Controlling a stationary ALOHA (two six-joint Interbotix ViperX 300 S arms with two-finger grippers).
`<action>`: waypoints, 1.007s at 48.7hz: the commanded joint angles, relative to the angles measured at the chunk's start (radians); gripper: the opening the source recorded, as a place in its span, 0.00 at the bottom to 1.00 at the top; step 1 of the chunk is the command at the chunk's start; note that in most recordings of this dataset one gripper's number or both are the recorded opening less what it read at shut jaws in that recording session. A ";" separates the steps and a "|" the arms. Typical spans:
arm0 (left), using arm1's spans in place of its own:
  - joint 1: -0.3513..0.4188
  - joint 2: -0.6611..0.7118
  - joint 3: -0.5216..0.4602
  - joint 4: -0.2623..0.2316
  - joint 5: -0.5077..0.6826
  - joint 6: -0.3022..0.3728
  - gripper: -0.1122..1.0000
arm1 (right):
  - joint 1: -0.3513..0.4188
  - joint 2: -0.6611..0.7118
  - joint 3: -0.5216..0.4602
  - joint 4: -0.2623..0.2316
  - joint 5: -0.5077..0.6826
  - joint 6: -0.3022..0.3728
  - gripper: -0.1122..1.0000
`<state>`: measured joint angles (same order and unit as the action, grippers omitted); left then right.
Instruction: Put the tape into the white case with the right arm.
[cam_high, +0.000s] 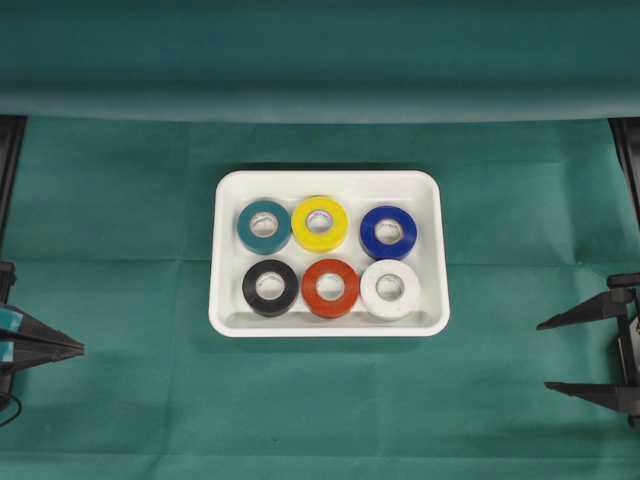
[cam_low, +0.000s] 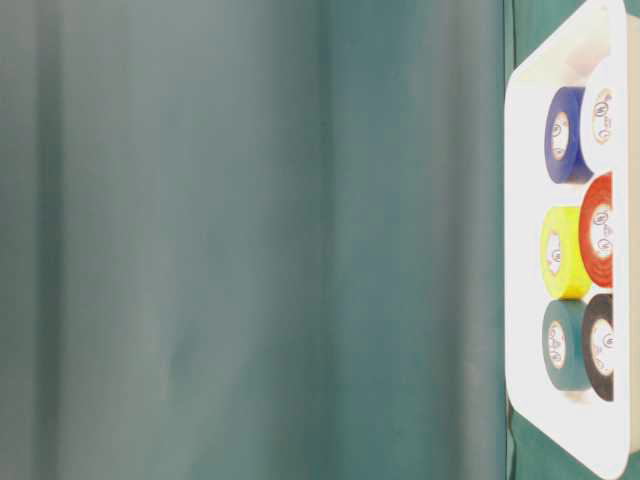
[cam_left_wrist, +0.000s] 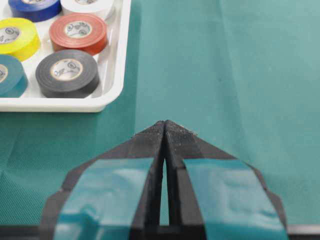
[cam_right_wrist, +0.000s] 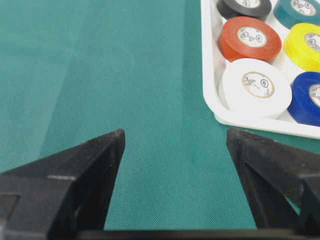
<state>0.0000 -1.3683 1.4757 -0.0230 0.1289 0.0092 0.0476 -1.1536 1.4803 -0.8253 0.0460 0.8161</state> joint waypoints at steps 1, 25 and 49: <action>0.002 0.008 -0.012 0.000 -0.009 0.002 0.10 | 0.002 0.006 -0.011 -0.002 -0.002 0.002 0.54; 0.002 0.008 -0.012 0.000 -0.009 0.002 0.10 | 0.002 0.008 -0.011 -0.002 -0.002 0.002 0.54; 0.002 0.008 -0.012 0.000 -0.009 0.002 0.10 | 0.002 0.017 -0.011 -0.002 -0.003 0.002 0.54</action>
<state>0.0000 -1.3683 1.4757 -0.0230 0.1289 0.0107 0.0476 -1.1520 1.4803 -0.8253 0.0476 0.8161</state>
